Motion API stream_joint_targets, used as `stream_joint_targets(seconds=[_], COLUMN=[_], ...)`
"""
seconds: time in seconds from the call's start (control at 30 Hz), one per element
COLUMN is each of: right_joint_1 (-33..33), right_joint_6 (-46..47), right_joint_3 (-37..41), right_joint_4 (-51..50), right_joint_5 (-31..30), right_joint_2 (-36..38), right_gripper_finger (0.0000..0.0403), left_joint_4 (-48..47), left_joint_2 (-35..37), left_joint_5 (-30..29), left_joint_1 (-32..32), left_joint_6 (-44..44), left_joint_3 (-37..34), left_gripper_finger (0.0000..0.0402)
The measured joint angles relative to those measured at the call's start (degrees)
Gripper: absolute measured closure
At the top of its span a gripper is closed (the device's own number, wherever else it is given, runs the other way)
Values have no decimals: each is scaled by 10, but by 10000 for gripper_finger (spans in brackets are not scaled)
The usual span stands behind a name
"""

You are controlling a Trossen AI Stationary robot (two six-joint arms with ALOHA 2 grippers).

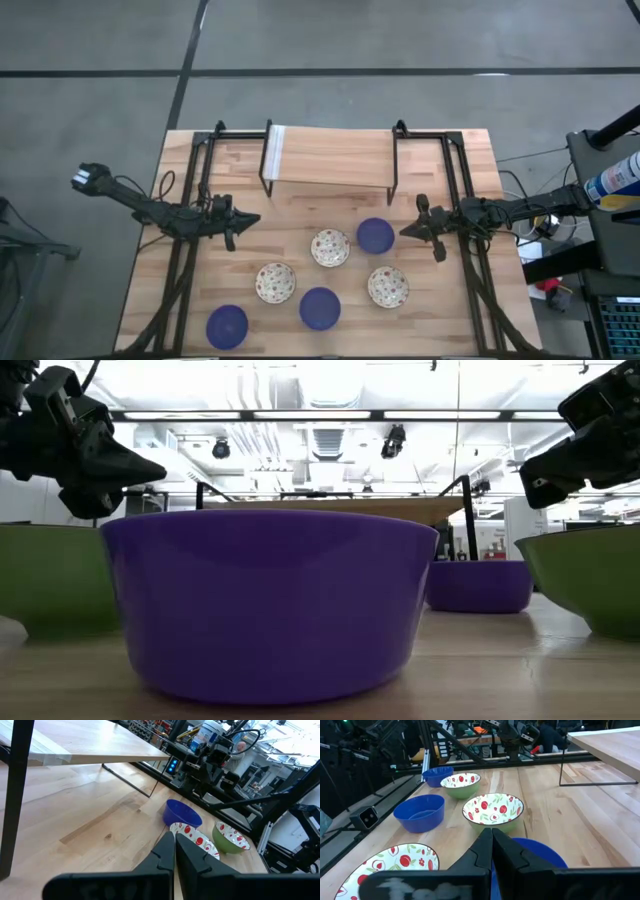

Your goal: Pick & Place Mini bowls

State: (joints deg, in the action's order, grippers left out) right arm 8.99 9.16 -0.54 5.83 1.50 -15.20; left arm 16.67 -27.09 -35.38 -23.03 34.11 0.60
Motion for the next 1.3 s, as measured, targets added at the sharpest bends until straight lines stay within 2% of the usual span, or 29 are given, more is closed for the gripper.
stream_joint_targets(seconds=[0.2,0.47,0.57,0.67,0.77,0.87,0.97,1.1,1.2,1.3], right_joint_1=[0,0,0,3,10,30,60,110,145,170], right_joint_6=[64,105,104,123,138,144,140,133,130,106], right_joint_3=[0,0,0,0,0,0,0,0,0,0], right_joint_4=[14,21,22,22,22,23,39,95,140,165], right_joint_5=[0,9,35,66,109,115,93,23,-37,-83], right_joint_2=[0,-7,-12,-21,-32,-43,-57,-83,-107,-131], right_gripper_finger=[394,394,394,394,394,394,394,394,394,394], left_joint_4=[0,3,29,43,66,83,88,82,82,82], left_joint_2=[0,0,0,0,0,1,1,-8,-13,-18], left_joint_5=[0,-5,-6,-6,-6,-17,-60,-94,-79,-24], left_joint_1=[0,1,1,1,1,1,1,1,1,1], left_joint_6=[0,4,62,70,122,147,134,149,116,67], left_joint_3=[0,0,0,0,0,0,0,0,0,0], left_gripper_finger=[392,392,392,392,392,392,392,392,392,392])
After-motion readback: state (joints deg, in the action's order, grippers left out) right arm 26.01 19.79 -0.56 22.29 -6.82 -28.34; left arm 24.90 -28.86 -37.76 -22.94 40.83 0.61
